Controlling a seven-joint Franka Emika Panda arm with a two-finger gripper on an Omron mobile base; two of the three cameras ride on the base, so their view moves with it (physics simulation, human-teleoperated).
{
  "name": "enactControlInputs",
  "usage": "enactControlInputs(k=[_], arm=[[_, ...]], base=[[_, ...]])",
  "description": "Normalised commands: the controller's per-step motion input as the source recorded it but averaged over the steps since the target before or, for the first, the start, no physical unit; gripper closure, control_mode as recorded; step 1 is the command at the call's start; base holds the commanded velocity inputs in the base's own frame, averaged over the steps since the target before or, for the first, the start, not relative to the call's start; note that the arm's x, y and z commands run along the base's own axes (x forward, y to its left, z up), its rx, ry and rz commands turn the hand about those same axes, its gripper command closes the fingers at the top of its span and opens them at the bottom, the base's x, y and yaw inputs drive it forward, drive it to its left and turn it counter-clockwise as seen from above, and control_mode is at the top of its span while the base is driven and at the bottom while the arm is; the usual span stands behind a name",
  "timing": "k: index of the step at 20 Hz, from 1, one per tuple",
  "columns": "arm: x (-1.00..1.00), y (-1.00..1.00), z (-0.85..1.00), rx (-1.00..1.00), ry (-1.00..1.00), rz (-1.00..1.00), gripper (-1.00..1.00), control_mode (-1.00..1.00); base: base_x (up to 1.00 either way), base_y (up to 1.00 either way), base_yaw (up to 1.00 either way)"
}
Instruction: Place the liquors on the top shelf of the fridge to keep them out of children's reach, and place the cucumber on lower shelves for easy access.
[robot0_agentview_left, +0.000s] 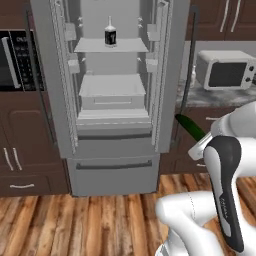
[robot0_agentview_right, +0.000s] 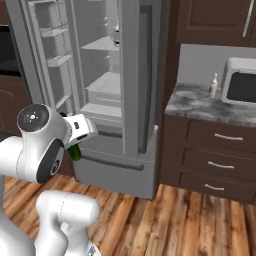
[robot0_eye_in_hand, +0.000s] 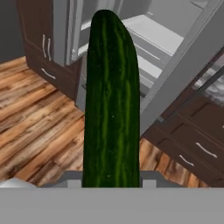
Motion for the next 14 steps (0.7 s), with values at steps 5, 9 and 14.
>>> enactControlInputs(k=[5, 9, 14], arm=[[0.00, 0.00, 0.00, 0.00, 0.00, 0.00, 1.00, 1.00], [0.00, 0.00, 0.00, 0.00, 0.00, 0.00, 1.00, 1.00], [0.00, 0.00, 0.00, 0.00, 0.00, 0.00, 1.00, 1.00]], base=[[0.00, 0.70, -0.31], [0.01, 0.69, -0.28], [0.11, 0.41, -0.22]])
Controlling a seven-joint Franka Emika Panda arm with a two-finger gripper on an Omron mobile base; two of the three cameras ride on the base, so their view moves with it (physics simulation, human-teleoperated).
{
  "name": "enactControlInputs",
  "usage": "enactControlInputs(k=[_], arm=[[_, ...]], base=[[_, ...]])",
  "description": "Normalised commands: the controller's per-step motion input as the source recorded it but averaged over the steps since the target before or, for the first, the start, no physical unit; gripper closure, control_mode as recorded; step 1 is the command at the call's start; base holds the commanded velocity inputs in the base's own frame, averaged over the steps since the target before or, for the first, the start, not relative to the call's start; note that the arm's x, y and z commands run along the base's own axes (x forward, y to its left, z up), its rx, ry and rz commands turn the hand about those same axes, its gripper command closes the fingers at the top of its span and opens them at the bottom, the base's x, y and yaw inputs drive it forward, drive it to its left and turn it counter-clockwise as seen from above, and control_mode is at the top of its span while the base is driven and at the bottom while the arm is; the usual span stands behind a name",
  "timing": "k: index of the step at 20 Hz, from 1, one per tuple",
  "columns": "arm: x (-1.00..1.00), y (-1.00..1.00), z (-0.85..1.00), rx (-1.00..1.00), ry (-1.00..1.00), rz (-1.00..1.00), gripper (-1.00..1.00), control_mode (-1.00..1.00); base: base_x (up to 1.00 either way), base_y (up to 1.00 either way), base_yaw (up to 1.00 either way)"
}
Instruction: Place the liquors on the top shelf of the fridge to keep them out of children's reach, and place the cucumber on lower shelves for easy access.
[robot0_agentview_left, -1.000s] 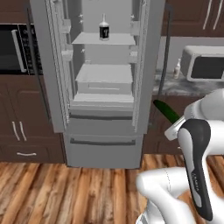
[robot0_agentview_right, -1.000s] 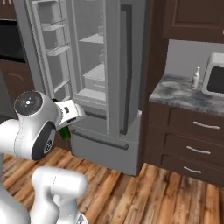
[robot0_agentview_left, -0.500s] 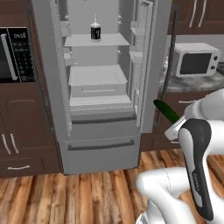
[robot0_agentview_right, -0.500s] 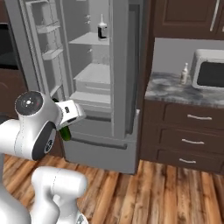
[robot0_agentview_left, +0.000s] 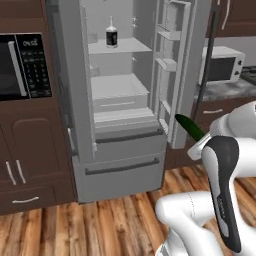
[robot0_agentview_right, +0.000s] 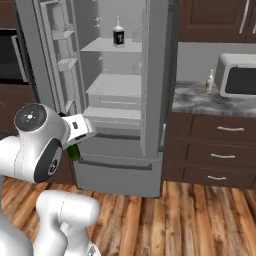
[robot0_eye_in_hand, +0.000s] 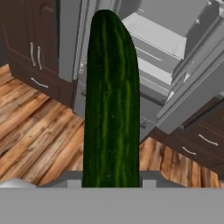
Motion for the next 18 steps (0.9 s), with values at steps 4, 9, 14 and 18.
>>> enactControlInputs(k=[4, 9, 14, 18], arm=[[0.00, 0.00, 0.00, 0.00, 0.00, 0.00, 1.00, 1.00], [0.00, 0.00, 0.00, 0.00, 0.00, 0.00, 1.00, 1.00], [0.00, 0.00, 0.00, 0.00, 0.00, 0.00, 1.00, 1.00], [0.00, 0.00, 0.00, 0.00, 0.00, 0.00, 1.00, 1.00]], base=[[0.28, 0.00, -0.06], [0.42, 0.00, -0.03], [0.52, 0.00, 0.00], [0.55, 0.00, 0.00]])
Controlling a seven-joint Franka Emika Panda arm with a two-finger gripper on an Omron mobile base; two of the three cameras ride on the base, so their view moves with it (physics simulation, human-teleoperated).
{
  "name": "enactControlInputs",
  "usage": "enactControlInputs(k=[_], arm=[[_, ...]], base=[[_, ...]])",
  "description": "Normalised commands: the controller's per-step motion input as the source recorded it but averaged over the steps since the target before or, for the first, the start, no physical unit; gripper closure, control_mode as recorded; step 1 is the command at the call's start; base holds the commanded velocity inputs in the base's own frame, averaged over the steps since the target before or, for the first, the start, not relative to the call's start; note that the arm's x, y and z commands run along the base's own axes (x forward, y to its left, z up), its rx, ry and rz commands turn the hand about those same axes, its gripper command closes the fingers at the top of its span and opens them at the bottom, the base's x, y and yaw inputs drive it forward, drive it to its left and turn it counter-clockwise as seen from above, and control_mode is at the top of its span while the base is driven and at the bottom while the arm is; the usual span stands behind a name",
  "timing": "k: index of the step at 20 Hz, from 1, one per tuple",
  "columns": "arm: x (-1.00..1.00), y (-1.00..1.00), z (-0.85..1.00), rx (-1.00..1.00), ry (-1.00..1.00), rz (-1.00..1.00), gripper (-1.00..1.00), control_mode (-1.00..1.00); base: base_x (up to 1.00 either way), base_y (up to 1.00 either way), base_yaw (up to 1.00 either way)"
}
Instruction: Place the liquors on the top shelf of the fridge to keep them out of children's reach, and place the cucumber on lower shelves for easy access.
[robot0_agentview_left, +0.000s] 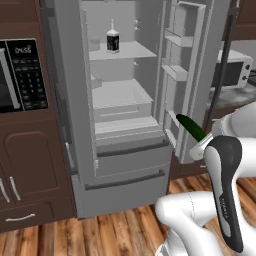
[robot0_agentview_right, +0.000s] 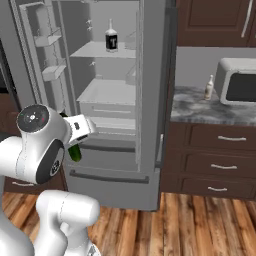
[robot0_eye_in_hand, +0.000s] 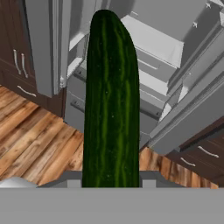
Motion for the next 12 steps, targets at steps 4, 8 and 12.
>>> enactControlInputs(k=[4, 8, 12], arm=[[0.00, 0.00, 0.00, 0.00, 0.00, 0.00, 1.00, 1.00], [0.00, 0.00, 0.00, 0.00, 0.00, 0.00, 1.00, 1.00], [0.00, 0.00, 0.00, 0.00, 0.00, 0.00, 1.00, 1.00]], base=[[0.52, 0.04, 0.00], [0.51, 0.11, -0.01], [0.53, 0.18, -0.02]])
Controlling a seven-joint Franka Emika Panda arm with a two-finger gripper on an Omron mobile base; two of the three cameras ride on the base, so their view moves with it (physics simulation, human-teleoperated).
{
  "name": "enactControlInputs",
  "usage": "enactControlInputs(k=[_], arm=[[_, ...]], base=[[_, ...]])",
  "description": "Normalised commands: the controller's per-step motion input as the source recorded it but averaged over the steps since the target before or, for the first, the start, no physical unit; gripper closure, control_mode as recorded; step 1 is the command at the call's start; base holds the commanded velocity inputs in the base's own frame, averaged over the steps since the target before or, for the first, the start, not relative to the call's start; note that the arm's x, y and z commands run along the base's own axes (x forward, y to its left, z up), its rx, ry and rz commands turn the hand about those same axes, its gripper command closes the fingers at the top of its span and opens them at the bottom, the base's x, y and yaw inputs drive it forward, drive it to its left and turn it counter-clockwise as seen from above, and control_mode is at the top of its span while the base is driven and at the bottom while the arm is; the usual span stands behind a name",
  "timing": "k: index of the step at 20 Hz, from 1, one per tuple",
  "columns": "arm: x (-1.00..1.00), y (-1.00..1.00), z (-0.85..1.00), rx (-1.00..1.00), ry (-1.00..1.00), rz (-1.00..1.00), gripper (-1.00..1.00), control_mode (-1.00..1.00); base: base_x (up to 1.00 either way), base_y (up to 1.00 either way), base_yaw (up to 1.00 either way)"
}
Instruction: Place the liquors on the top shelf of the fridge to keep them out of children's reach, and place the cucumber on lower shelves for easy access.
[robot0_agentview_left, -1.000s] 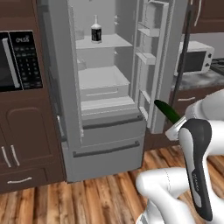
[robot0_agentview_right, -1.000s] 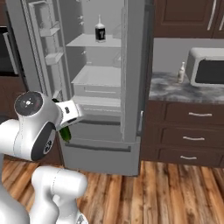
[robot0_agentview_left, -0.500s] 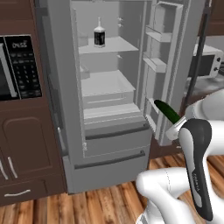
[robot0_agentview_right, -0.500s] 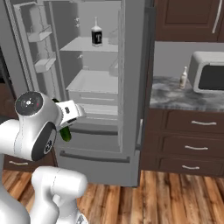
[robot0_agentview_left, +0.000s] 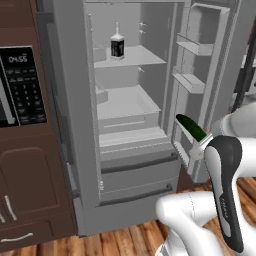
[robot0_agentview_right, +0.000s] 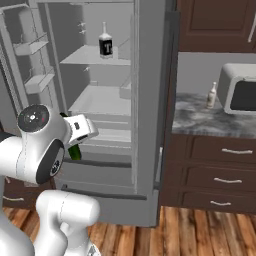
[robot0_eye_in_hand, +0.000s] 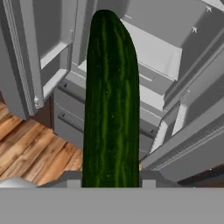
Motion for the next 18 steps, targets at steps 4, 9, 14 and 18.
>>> enactControlInputs(k=[4, 9, 14, 18], arm=[[0.00, 0.00, 0.00, 0.00, 0.00, 0.00, 1.00, 1.00], [0.00, 0.00, 0.00, 0.00, 0.00, 0.00, 1.00, 1.00], [0.00, 0.00, 0.00, 0.00, 0.00, 0.00, 1.00, 1.00], [0.00, 0.00, 0.00, 0.00, 0.00, 0.00, 1.00, 1.00]], base=[[0.55, 0.24, -0.01], [0.54, 0.29, -0.02], [0.55, 0.25, -0.03], [0.55, 0.29, -0.03]])
